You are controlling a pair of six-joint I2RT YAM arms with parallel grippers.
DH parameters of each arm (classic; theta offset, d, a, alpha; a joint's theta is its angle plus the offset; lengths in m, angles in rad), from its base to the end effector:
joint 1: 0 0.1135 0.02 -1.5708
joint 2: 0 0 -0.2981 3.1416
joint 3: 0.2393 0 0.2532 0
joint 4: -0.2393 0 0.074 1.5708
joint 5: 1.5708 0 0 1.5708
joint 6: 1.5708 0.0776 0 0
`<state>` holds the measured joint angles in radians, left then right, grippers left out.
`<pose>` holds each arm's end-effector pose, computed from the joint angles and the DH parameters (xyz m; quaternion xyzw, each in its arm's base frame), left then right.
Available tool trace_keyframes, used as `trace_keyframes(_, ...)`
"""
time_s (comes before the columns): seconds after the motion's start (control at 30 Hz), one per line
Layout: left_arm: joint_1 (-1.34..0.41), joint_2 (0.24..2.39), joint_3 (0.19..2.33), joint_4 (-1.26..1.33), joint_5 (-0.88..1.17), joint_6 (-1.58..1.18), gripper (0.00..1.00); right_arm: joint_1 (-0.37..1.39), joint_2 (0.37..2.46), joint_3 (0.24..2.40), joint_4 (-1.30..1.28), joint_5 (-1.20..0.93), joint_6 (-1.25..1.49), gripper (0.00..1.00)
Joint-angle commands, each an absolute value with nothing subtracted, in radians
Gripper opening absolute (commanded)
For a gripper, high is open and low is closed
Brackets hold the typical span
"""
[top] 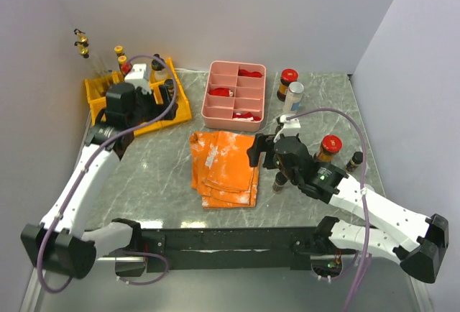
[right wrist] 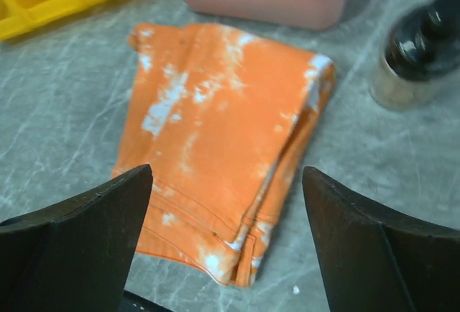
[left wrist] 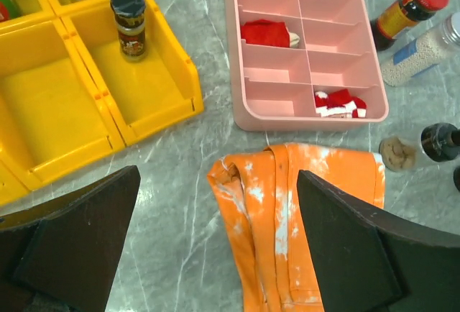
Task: Organize the condiment bottles
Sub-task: Pick up the bottle from the center of the board.
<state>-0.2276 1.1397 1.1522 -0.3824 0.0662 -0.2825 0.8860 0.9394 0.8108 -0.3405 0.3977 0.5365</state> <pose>0.2734 -0.0686 0.3927 -0.0039 0.8248 -0.1689 0.5395 0.1659 0.1557 0.3163 -0.0434 0.8405 0.2074 0.4986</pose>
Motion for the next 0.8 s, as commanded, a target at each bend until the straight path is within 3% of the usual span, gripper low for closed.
trace_keyframes(0.0,-0.261,1.002,1.031,-0.322,0.029,-0.262,0.96,0.833,0.927,0.776,-0.446,0.367,0.647,0.90)
trace_keyframes(0.17,-0.293,0.897,0.901,-0.267,0.089,-0.288,0.96,0.798,0.963,0.811,-0.570,0.410,0.670,0.88)
trace_keyframes(0.47,-0.311,0.865,0.888,-0.279,0.121,-0.288,0.96,0.769,0.980,0.838,-0.773,0.416,0.707,0.82)
trace_keyframes(0.77,-0.325,0.836,0.882,-0.279,0.086,-0.278,0.96,0.769,1.061,0.793,-0.744,0.359,0.709,0.71)
